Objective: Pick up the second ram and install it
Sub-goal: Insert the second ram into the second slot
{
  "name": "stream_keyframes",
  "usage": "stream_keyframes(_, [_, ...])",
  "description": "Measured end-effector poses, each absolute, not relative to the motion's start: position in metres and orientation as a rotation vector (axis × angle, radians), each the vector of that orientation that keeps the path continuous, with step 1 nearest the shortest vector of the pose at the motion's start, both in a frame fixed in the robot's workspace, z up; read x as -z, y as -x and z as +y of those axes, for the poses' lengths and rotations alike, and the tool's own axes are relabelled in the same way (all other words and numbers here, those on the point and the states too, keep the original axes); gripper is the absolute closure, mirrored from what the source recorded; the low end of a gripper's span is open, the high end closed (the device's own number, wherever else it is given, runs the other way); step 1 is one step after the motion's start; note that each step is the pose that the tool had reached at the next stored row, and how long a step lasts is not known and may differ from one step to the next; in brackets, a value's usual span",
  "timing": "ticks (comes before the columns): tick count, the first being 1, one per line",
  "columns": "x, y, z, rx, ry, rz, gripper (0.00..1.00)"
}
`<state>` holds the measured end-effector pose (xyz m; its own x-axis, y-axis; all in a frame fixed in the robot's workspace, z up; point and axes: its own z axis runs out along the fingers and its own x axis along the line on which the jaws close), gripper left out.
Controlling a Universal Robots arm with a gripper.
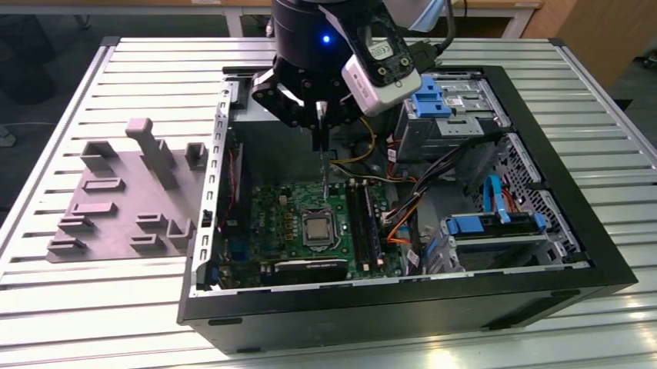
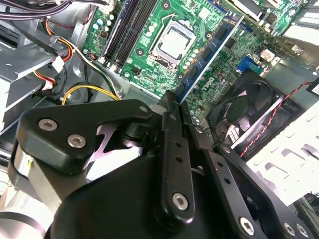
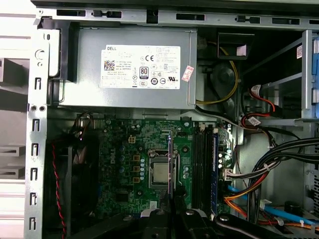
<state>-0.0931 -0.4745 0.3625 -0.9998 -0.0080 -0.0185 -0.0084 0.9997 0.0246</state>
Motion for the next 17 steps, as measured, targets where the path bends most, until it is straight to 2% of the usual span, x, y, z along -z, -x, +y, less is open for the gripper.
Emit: stream_keyframes(17, [-0.3605, 0.0831, -0.4746, -0.039, 0.055, 3.125, 0.86])
